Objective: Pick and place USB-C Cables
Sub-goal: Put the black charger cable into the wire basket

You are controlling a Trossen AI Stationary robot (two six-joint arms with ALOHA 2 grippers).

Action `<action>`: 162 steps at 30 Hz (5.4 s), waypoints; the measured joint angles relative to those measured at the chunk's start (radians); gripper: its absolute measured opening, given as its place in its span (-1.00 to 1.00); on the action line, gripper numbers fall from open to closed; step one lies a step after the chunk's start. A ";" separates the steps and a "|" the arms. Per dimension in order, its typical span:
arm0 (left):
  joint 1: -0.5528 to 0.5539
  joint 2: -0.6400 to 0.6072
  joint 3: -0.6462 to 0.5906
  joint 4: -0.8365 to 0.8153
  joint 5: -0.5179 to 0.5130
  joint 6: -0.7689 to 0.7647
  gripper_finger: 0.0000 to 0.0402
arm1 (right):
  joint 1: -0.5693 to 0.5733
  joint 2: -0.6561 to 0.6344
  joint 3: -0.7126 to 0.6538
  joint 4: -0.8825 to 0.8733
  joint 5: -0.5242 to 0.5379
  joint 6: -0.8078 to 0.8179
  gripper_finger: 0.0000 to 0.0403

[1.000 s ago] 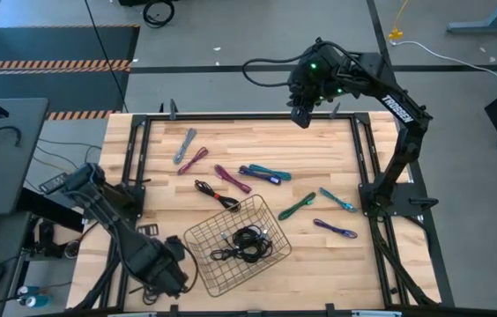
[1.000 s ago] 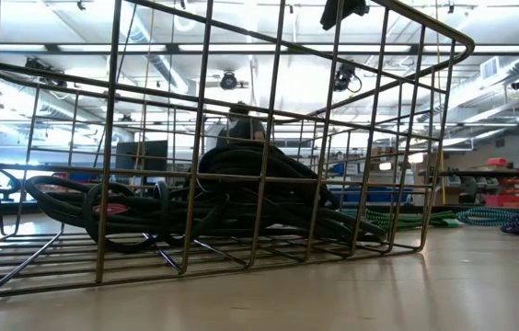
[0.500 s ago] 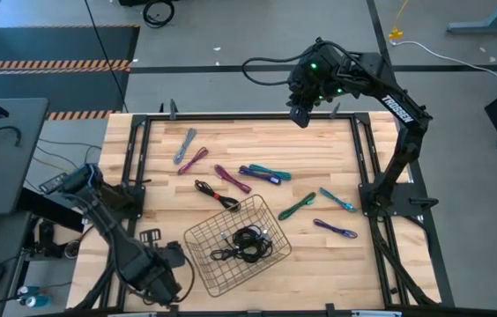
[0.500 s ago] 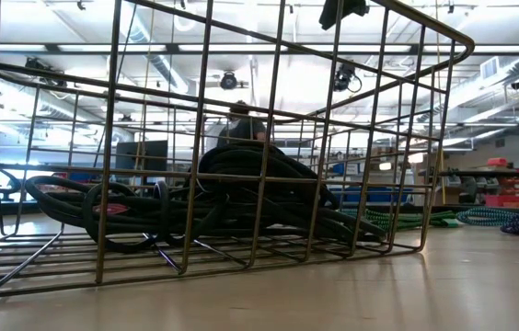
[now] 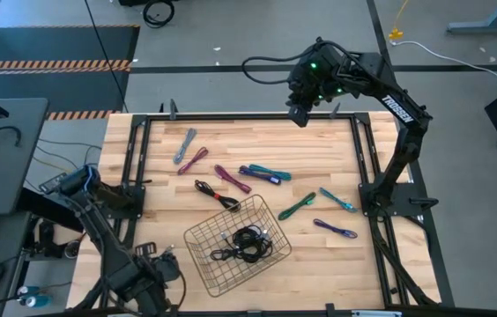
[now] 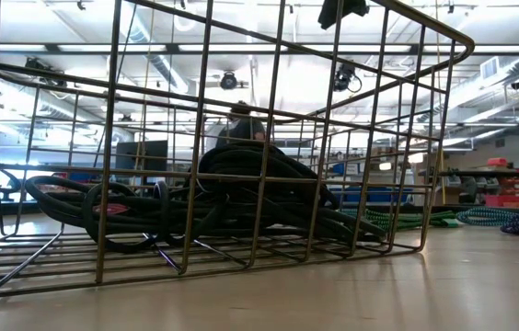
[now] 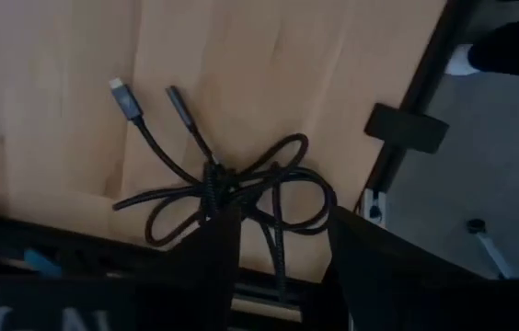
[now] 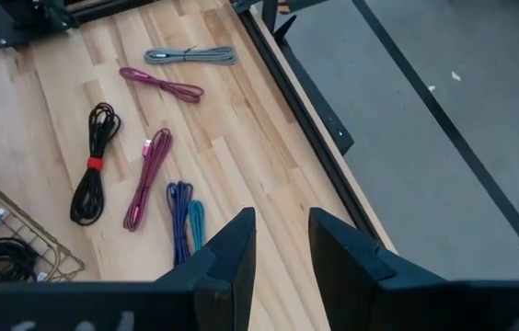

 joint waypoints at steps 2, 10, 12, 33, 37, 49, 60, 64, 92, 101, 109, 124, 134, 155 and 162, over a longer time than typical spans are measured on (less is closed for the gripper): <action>-0.010 0.001 0.000 -0.005 0.008 0.001 -0.12 | 0.000 0.000 0.000 0.006 0.000 0.000 -0.46; -0.036 0.002 0.000 -0.026 0.013 0.051 -0.14 | 0.000 0.000 0.000 0.010 0.000 0.012 -0.46; -0.036 0.009 0.000 -0.028 0.012 0.054 -0.14 | 0.000 0.000 0.000 0.010 0.000 0.015 -0.46; -0.032 0.057 -0.225 0.219 0.101 0.098 -0.14 | 0.000 0.000 0.000 0.007 -0.005 0.015 -0.46; -0.032 0.056 -0.245 0.226 0.101 0.099 -0.14 | 0.000 0.000 0.000 0.007 -0.006 0.015 -0.46; -0.032 0.056 -0.358 0.328 0.106 0.100 -0.14 | 0.000 0.000 0.000 0.015 -0.008 0.015 -0.46; 0.002 0.053 -0.423 0.381 0.139 0.097 -0.28 | 0.000 0.000 0.000 0.015 -0.007 0.015 -0.46; 0.035 0.053 -0.423 0.391 0.149 0.078 -0.73 | 0.000 0.000 0.000 0.015 -0.007 0.010 -0.46; 0.067 -0.127 0.172 -0.299 -0.520 -0.611 -0.92 | 0.000 0.000 0.000 0.014 -0.006 -0.038 -0.46; 0.255 -0.116 0.252 -0.173 -0.643 -0.420 -0.92 | -0.007 0.000 0.000 0.014 -0.005 -0.064 -0.46; 0.411 -0.117 0.260 0.204 -0.588 -0.040 -0.92 | -0.032 0.000 0.000 0.015 -0.006 -0.097 -0.46; 0.513 0.040 0.258 0.283 -0.359 -0.087 -0.92 | -0.105 0.000 0.000 0.018 -0.006 -0.166 -0.46; 0.495 0.154 0.258 0.342 -0.200 -0.245 -0.92 | -0.159 0.000 0.000 0.018 -0.006 -0.170 -0.46; 0.495 0.294 0.259 0.205 -0.034 -0.349 -0.92 | -0.169 0.000 0.000 0.014 -0.007 -0.213 -0.46; 0.496 0.328 0.258 0.210 -0.015 -0.348 -0.92 | -0.169 0.000 0.000 0.015 -0.007 -0.215 -0.46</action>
